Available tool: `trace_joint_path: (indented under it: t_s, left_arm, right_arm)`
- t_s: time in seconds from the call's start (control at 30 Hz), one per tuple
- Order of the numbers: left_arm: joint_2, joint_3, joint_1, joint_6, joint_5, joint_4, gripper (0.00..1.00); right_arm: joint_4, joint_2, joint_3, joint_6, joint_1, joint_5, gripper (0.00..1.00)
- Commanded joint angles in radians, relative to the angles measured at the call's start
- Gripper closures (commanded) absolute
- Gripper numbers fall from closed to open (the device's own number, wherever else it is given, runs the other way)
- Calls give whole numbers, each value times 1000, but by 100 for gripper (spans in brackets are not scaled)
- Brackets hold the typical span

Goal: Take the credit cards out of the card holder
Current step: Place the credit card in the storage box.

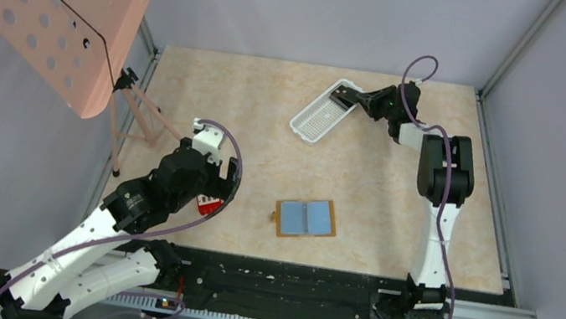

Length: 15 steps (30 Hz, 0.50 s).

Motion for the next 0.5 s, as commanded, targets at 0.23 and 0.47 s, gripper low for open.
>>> trace_joint_path:
  t_s: [0.23, 0.47]
  left_arm:
    - [-23, -11, 11, 10, 29, 54, 10]
    - [-27, -12, 13, 10, 36, 57, 10]
  right_arm:
    - [-6, -68, -50, -32, 1, 44, 83]
    - [-1, -92, -62, -46, 1, 55, 84]
